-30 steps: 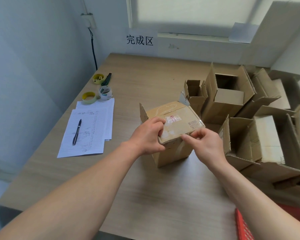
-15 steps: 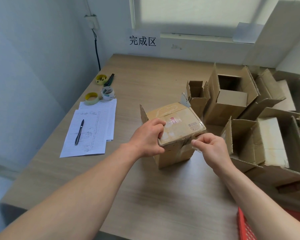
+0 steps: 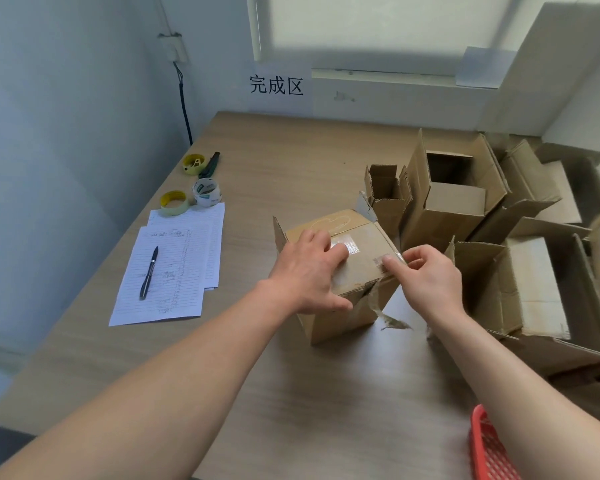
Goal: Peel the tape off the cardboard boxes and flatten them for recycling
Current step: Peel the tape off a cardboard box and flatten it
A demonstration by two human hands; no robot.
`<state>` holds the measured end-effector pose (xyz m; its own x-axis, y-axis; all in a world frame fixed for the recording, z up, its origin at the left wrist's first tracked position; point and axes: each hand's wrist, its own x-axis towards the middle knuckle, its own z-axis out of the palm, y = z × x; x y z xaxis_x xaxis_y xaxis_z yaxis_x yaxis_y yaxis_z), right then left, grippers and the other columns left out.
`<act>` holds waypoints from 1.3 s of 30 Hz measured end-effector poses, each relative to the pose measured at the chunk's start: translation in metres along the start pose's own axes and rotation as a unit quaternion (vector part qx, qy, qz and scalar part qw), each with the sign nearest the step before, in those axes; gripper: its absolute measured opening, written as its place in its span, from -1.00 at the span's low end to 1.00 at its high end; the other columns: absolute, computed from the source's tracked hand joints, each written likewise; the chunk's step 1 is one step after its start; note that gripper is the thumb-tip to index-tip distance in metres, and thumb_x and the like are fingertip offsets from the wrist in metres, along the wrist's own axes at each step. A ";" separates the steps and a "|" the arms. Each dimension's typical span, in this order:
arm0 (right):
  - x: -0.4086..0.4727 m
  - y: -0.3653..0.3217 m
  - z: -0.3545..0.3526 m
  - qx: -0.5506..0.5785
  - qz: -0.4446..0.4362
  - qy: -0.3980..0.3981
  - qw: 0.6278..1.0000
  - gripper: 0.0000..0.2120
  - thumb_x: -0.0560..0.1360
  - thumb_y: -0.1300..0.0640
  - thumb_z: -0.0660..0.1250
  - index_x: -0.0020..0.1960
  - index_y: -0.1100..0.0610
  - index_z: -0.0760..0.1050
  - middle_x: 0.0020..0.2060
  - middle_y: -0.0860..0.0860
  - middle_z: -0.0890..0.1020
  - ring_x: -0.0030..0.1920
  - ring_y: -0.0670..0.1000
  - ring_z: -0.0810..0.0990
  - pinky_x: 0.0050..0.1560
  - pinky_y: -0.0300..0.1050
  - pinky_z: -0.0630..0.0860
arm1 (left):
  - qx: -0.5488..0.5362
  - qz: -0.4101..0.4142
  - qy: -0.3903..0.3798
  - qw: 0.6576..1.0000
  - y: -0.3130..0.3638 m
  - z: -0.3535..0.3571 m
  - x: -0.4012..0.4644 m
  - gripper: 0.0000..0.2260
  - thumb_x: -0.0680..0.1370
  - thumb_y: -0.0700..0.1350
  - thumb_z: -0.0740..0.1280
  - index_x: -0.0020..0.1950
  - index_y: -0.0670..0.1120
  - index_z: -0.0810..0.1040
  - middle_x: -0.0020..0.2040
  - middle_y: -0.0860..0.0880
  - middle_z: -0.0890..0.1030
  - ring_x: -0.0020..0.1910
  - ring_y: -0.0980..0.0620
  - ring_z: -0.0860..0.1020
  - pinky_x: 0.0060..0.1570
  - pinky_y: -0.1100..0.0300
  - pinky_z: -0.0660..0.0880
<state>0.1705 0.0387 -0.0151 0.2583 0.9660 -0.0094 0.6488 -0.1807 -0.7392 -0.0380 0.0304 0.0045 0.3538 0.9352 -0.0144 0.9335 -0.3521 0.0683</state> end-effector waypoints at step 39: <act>0.008 -0.023 0.002 -0.233 -0.111 -0.019 0.966 -0.91 0.46 0.08 0.32 -0.14 0.09 0.45 -0.24 0.07 0.59 -0.18 0.18 0.57 -0.14 0.10 0.61 | -0.034 -0.058 0.035 0.997 0.010 0.010 -0.009 -0.36 0.28 0.39 0.40 0.22 0.09 0.37 0.13 0.00 0.38 0.10 -0.05 0.40 0.02 0.01 0.40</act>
<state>0.1564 0.0505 0.0001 0.0541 0.9951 0.0828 0.9389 -0.0225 -0.3433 -0.0310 0.0174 -0.0042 0.2367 0.9706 0.0433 0.9609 -0.2405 0.1372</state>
